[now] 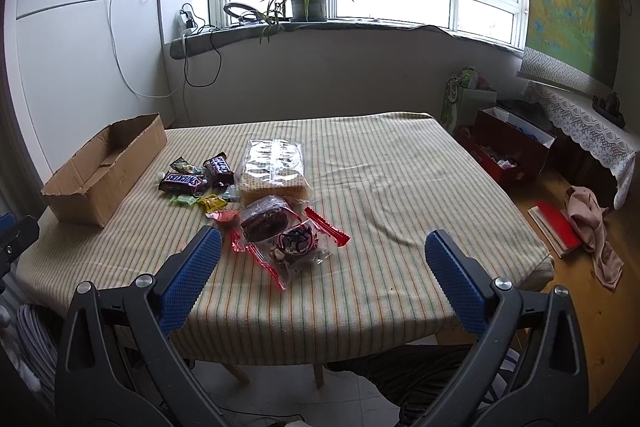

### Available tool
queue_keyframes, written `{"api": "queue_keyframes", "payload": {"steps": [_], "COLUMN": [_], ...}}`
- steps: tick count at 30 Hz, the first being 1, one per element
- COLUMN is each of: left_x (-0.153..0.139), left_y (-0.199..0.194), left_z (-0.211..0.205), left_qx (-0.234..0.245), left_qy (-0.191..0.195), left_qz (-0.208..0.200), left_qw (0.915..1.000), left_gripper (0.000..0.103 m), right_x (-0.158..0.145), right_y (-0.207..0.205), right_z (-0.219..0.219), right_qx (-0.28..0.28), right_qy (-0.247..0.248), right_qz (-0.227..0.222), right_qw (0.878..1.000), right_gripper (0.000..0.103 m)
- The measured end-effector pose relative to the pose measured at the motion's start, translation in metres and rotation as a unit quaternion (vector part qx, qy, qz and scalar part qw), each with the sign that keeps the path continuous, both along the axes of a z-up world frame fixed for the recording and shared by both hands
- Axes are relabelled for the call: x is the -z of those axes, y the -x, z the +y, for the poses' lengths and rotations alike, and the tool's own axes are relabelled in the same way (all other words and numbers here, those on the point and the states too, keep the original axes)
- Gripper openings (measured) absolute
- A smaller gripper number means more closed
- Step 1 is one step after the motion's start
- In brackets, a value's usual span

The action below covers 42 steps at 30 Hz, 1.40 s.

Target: Organize snacks

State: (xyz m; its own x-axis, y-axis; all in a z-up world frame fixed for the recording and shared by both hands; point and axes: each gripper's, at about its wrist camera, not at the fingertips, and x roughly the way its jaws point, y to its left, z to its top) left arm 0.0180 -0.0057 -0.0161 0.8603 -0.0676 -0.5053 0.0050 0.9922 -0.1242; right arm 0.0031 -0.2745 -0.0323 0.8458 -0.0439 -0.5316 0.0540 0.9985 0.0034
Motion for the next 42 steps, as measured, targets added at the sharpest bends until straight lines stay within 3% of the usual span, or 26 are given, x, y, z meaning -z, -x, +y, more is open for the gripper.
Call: {"api": "queue_keyframes", "payload": {"steps": [8,12,17,23,29,32,34,42], "left_x": [0.015,0.026,0.044,0.053,0.064,0.070,0.071,0.072], "left_y": [-0.019,-0.033,-0.050,-0.073,-0.103,-0.113,-0.115,-0.121], "left_z": [-0.007,-0.017,-0.032,-0.041,-0.051,-0.059,-0.063,-0.070], "left_qx": [0.026,0.068,0.115,0.168,0.215,0.220,0.226,0.246], "left_qy": [0.008,0.014,0.024,0.046,0.061,0.039,0.023,-0.013], "left_qz": [0.028,0.048,0.083,0.113,0.151,0.157,0.155,0.148], "left_qw": [0.9992,0.9965,0.9895,0.9781,0.9629,0.9620,0.9615,0.9578], "left_gripper": [0.090,0.089,0.077,0.061,0.052,0.045,0.045,0.043], "right_x": [0.019,0.029,0.046,0.062,0.072,0.077,0.080,0.080], "right_y": [-0.012,-0.024,-0.047,-0.071,-0.095,-0.104,-0.108,-0.121], "right_z": [-0.017,-0.022,-0.021,-0.019,-0.015,-0.012,-0.010,-0.004], "right_qx": [-0.030,-0.050,-0.071,-0.075,-0.064,-0.058,-0.051,-0.040], "right_qy": [-0.008,-0.039,-0.083,-0.124,-0.152,-0.157,-0.149,-0.132], "right_qz": [0.023,0.049,0.091,0.124,0.149,0.162,0.169,0.171], "right_qw": [0.999,0.997,0.990,0.982,0.975,0.972,0.973,0.976], "right_gripper": [0.103,0.101,0.092,0.091,0.091,0.089,0.079,0.076]}}
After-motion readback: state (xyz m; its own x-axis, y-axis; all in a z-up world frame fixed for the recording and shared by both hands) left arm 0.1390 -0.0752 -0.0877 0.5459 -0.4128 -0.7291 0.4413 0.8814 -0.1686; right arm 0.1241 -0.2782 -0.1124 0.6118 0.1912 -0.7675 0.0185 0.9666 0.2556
